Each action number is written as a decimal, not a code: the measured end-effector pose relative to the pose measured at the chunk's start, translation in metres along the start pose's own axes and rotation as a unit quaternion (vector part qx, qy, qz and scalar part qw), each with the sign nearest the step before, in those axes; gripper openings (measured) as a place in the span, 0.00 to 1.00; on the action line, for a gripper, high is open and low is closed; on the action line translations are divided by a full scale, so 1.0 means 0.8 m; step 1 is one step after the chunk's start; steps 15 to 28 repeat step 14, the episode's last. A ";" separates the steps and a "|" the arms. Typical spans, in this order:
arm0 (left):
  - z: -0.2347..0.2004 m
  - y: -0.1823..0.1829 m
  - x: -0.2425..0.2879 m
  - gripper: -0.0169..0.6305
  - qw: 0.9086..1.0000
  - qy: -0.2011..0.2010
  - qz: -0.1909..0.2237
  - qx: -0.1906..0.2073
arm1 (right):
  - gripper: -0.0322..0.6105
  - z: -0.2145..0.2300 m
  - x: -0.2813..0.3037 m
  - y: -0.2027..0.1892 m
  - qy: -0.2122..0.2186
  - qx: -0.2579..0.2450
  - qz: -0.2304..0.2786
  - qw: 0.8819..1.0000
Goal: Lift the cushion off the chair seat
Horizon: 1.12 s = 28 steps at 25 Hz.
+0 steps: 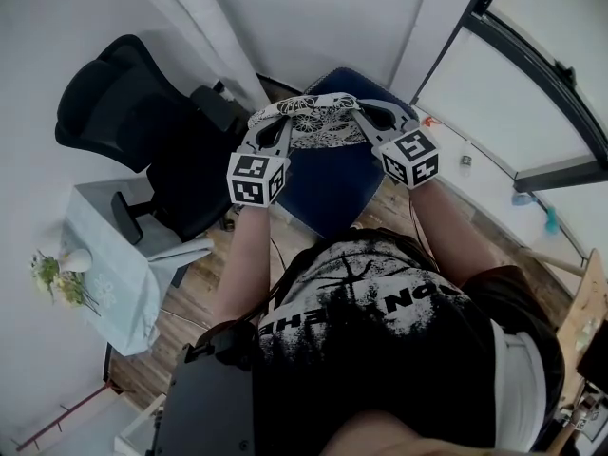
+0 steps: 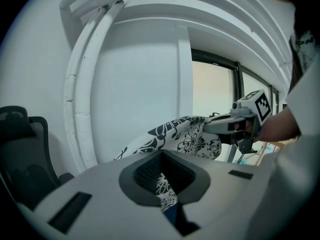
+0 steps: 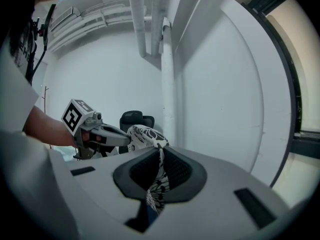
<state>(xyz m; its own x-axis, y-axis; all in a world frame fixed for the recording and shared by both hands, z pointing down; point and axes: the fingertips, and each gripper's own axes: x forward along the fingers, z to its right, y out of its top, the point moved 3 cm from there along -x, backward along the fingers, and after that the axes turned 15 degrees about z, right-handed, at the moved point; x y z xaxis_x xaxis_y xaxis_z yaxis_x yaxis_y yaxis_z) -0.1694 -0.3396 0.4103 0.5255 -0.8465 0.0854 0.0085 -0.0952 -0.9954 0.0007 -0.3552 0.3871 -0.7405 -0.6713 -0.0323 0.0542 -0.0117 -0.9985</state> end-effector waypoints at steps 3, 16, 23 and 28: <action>0.000 0.001 -0.001 0.05 1.000 0.000 0.000 -0.003 | 0.10 0.001 0.000 0.000 0.000 0.006 0.001 1.000; 0.002 0.008 0.004 0.05 1.000 0.002 0.006 0.000 | 0.10 0.013 -0.007 -0.001 -0.009 0.009 0.001 1.000; 0.002 0.008 0.004 0.05 1.000 0.002 0.006 0.000 | 0.10 0.013 -0.007 -0.001 -0.009 0.009 0.001 1.000; 0.002 0.008 0.004 0.05 1.000 0.002 0.006 0.000 | 0.10 0.013 -0.007 -0.001 -0.009 0.009 0.001 1.000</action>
